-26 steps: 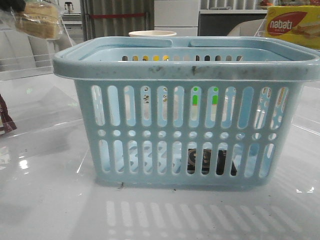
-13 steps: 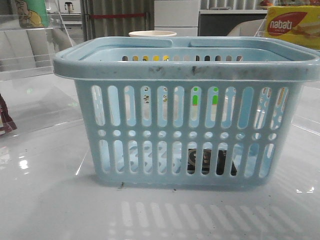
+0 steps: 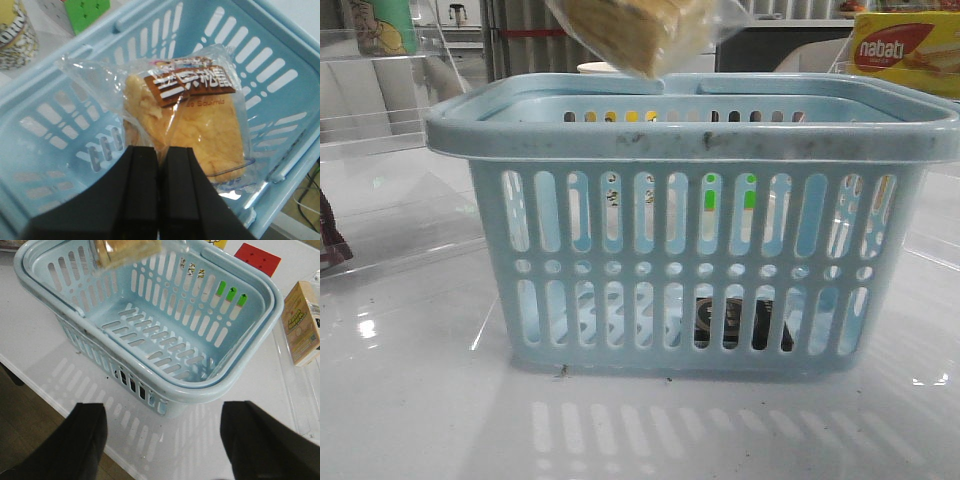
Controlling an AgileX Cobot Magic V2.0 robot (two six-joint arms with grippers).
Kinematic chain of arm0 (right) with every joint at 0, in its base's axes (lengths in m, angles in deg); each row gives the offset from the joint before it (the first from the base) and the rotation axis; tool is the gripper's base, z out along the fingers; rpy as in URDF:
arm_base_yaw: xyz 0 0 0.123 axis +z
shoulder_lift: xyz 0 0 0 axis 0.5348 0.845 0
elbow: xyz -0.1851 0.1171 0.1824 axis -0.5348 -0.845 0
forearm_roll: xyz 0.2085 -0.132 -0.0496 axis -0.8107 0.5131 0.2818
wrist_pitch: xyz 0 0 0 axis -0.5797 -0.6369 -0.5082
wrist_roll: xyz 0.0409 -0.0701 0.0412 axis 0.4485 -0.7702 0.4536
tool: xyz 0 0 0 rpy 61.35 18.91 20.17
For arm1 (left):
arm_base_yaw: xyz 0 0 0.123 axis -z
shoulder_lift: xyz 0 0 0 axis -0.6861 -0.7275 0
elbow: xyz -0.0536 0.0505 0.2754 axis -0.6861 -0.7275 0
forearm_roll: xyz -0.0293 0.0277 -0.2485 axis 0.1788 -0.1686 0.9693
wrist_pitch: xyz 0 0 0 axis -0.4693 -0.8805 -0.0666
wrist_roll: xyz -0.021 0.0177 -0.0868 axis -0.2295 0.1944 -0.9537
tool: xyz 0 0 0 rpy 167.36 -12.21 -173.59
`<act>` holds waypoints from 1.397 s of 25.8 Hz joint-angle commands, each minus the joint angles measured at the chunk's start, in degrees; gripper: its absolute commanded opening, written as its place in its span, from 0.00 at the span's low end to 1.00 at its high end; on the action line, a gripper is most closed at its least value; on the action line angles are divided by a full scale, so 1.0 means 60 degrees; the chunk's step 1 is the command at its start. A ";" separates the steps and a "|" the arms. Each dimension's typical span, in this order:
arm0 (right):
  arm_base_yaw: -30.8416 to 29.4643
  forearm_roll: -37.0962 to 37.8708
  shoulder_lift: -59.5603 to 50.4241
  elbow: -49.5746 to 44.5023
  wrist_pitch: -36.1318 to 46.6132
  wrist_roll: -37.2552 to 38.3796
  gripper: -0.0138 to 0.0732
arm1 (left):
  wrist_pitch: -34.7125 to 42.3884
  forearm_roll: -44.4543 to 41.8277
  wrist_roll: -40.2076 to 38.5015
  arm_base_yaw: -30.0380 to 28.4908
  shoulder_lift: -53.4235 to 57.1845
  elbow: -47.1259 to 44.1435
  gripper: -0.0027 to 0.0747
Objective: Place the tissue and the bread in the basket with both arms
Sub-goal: 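Move the bread over the basket and release it with the left gripper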
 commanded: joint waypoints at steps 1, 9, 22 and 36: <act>0.0000 0.0076 0.0000 0.0230 0.0653 -0.0054 0.83 | 0.0476 0.0239 0.0022 0.0277 -0.0135 0.0266 0.17; 0.0000 0.0076 0.0000 0.0230 0.0653 -0.0054 0.83 | 0.0919 0.0239 0.0022 0.0299 -0.1275 0.0266 0.26; 0.0000 0.0076 0.0000 0.0230 0.0653 -0.0054 0.83 | 0.0977 -0.0855 0.0022 0.0232 -0.0480 0.0508 0.57; 0.0000 0.0076 0.0000 0.0230 0.0662 -0.0054 0.83 | 0.1087 -0.0547 0.0022 0.0232 0.4493 -0.2426 0.52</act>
